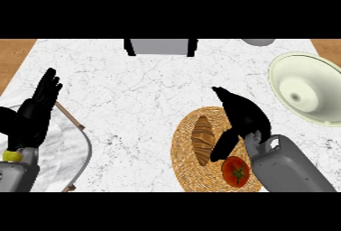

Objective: Pick the croissant from the placemat and place it in the bowl

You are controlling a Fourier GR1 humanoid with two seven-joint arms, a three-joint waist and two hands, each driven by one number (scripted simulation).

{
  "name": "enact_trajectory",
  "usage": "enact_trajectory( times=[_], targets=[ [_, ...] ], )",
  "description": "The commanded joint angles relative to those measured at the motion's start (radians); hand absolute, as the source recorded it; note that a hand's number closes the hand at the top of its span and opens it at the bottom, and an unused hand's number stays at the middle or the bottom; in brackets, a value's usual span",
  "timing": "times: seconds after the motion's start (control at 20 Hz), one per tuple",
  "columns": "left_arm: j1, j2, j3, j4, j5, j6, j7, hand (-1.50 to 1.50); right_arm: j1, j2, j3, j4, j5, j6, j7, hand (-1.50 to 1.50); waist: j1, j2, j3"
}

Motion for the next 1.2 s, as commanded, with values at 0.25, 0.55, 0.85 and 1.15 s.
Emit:
enact_trajectory(
  times=[0.25,0.55,0.85,1.15],
  targets=[
    [-0.045,-0.004,0.061,0.079,0.002,-0.038,-0.016,0.00,-0.042,0.048,0.053,0.141,0.004,0.120,0.088,-1.50,-0.016,-0.001,0.000],
    [0.005,-0.014,0.078,0.064,-0.021,-0.066,-0.041,0.00,-0.032,0.077,0.109,0.163,0.210,0.049,0.022,-1.50,-0.014,-0.002,0.001],
    [0.005,-0.047,0.082,-0.025,-0.061,-0.052,0.024,0.00,-0.001,0.213,0.098,0.222,0.271,0.058,0.039,-1.50,-0.014,-0.003,0.001],
    [-0.014,-0.075,0.114,0.055,-0.088,-0.087,-0.007,0.00,0.081,0.231,0.073,0.249,0.326,0.074,-0.013,-1.50,-0.018,-0.003,0.001]
  ],
)
